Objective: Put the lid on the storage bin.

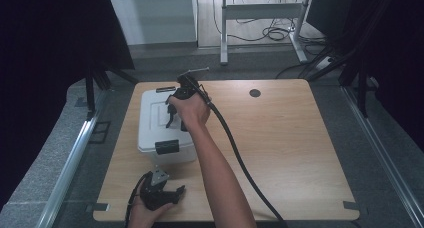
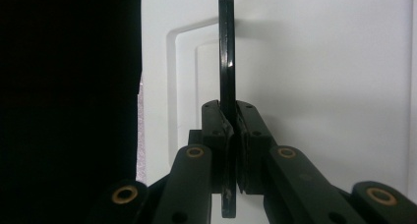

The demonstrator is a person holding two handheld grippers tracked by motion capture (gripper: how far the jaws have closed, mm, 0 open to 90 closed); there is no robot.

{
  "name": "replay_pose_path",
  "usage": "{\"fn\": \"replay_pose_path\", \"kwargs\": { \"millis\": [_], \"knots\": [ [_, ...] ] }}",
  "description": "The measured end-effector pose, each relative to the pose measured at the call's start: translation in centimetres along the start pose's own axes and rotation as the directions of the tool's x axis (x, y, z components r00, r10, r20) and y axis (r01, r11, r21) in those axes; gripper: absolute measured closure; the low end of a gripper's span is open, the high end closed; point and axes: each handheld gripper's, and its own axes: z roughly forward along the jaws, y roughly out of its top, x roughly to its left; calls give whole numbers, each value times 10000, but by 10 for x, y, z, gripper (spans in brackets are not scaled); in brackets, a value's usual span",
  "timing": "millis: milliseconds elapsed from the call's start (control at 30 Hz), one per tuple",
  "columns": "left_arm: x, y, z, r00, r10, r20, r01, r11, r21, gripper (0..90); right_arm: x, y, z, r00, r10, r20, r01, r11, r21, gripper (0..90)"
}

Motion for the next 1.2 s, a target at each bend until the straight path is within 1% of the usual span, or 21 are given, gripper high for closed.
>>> {"fn": "replay_pose_path", "kwargs": {
  "millis": [200, 267, 300, 367, 467, 633, 667, 733, 767, 800, 900, 967, 1000, 1033, 1067, 1100, 1133, 1167, 1200],
  "knots": [
    [0, 0, 0, 10000, 7, 1, -7, 10000, -5, 153, -2, 0, 0, 10000, 19, -81, -19, 10000, -38, 839],
    [0, 0, 0, 10000, 9, 1, -9, 10000, -6, 154, -3, 0, 1, 10000, -51, -4, 51, 9998, -167, 842],
    [0, 0, 0, 10000, 17, -4, -17, 10000, -6, 153, -4, 0, 2, 10000, 34, 1, -34, 9998, -182, 842],
    [0, 0, 0, 10000, 6, -12, -6, 10000, -4, 154, -7, 0, 5, 9997, 149, -179, -152, 9997, -177, 840],
    [0, 0, 0, 10000, 4, -8, -4, 10000, -5, 153, -8, 0, 6, 9998, 135, -178, -138, 9997, -203, 839],
    [-1, 0, 0, 10000, 8, -6, -8, 10000, -8, 154, -8, -1, 6, 9998, 0, -211, -5, 9996, -265, 823],
    [-1, 0, 0, 10000, 8, -5, -8, 10000, -9, 153, -7, -1, 5, 9997, -87, -212, 81, 9996, -286, 808],
    [0, 0, 0, 10000, 19, 3, -19, 10000, -7, 153, -7, -1, 5, 9989, -452, -146, 446, 9983, -386, 769],
    [-1, 0, 0, 10000, 29, 7, -29, 10000, -8, 153, -8, -2, 4, 9970, -754, -172, 745, 9962, -459, 747],
    [-1, 0, 0, 10000, 20, 6, -20, 10000, -5, 153, -8, -2, 3, 9967, -780, -228, 767, 9956, -529, 728],
    [-1, 0, 0, 10000, 22, 9, -22, 10000, -4, 153, -13, -3, -6, 9911, -1226, -514, 1174, 9886, -943, 681],
    [-1, 0, 0, 10000, 43, 19, -43, 10000, 3, 153, -14, -3, -8, 9900, -1288, -582, 1224, 9872, -1020, 668],
    [-1, 1, 0, 10000, 54, 15, -54, 10000, 25, 153, -16, -4, -11, 9873, -1443, -669, 1357, 9836, -1190, 634],
    [0, 1, 0, 10000, 75, 24, -75, 10000, 28, 152, -21, -6, -19, 9802, -1798, -825, 1652, 9734, -1586, 580],
    [0, 1, 0, 10000, 75, 24, -75, 10000, 28, 152, -21, -6, -19, 9802, -1798, -825, 1652, 9734, -1586, 580],
    [0, 1, 0, 10000, 80, 27, -80, 10000, 27, 152, -26, -8, -27, 9751, -2007, -946, 1802, 9650, -1907, 513],
    [0, 1, 0, 10000, 80, 27, -80, 10000, 27, 152, -26, -8, -27, 9751, -2007, -946, 1802, 9650, -1907, 513],
    [0, 1, 1, 10000, 78, 22, -78, 10000, 24, 152, -32, -11, -35, 9697, -2223, -1012, 1967, 9564, -2157, 496],
    [0, 1, 1, 10000, 80, 28, -80, 10000, 21, 153, -35, -13, -37, 9680, -2288, -1029, 2025, 9548, -2175, 490]
  ]
}}
